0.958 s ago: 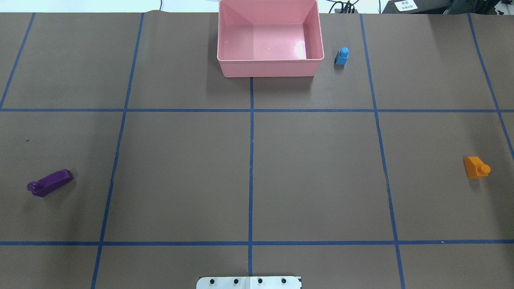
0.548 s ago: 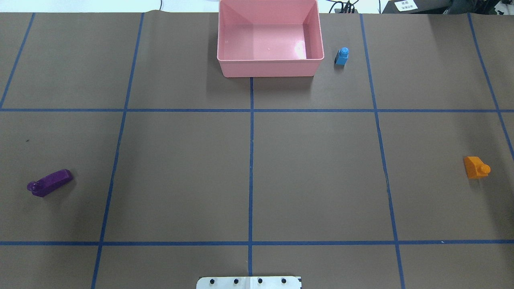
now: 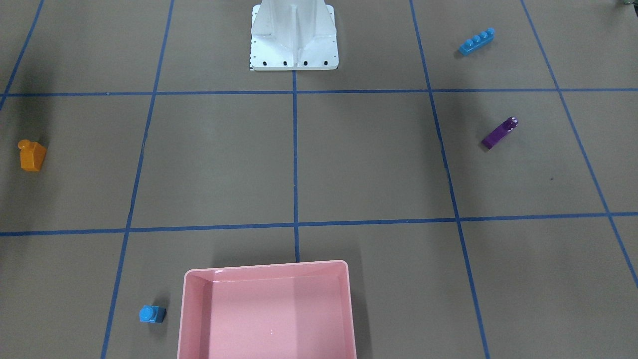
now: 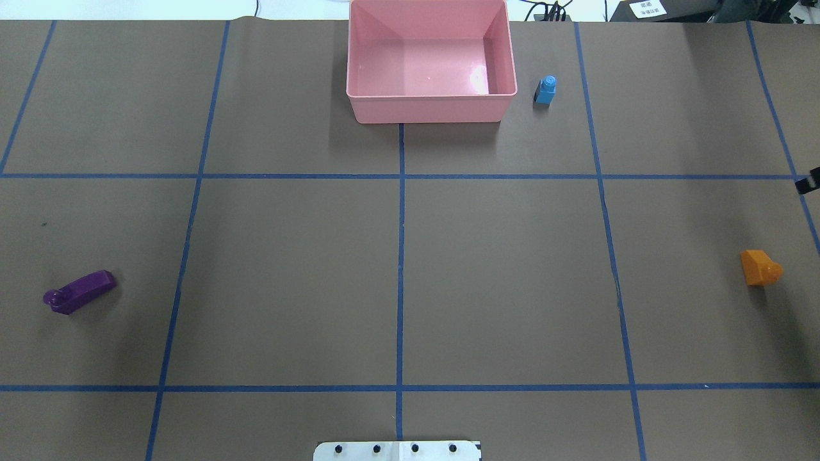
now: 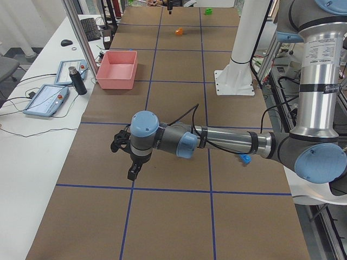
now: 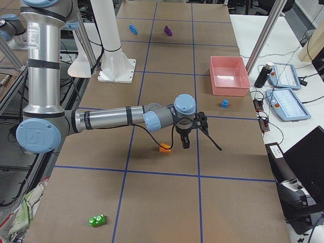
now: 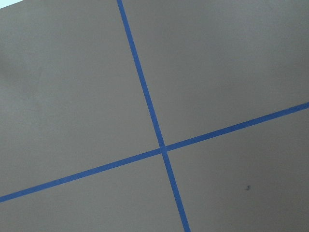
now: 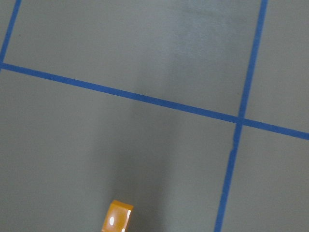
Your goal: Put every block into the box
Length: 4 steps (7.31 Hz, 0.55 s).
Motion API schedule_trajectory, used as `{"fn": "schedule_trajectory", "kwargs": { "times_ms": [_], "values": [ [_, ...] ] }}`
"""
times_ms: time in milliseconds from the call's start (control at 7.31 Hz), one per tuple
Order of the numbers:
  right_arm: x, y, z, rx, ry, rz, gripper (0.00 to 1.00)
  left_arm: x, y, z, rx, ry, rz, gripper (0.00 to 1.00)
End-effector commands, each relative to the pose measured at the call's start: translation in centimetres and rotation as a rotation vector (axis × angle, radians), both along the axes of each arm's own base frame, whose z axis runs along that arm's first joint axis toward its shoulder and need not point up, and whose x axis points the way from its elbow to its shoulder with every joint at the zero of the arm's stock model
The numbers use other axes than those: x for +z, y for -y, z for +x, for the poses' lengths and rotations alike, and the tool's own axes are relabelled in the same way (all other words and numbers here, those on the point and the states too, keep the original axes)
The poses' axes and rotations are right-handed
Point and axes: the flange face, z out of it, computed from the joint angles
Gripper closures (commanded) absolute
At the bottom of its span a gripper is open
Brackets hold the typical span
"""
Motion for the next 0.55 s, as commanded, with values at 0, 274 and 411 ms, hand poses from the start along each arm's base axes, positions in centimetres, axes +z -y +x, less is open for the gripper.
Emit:
{"fn": "schedule_trajectory", "kwargs": {
  "times_ms": [0, 274, 411],
  "values": [
    [0.4, -0.7, -6.4, -0.017, -0.005, -0.116, 0.0, -0.2, 0.0, 0.1, -0.001, -0.016, -0.004, 0.0],
    [4.7, -2.5, -8.5, -0.076, -0.042, -0.189, 0.0, -0.8, 0.2, 0.1, -0.001, -0.017, 0.008, 0.0],
    [6.1, -3.0, -8.3, -0.078, -0.054, -0.211, 0.0, -0.8, 0.2, 0.1, -0.001, -0.017, 0.01, 0.0]
  ]
}}
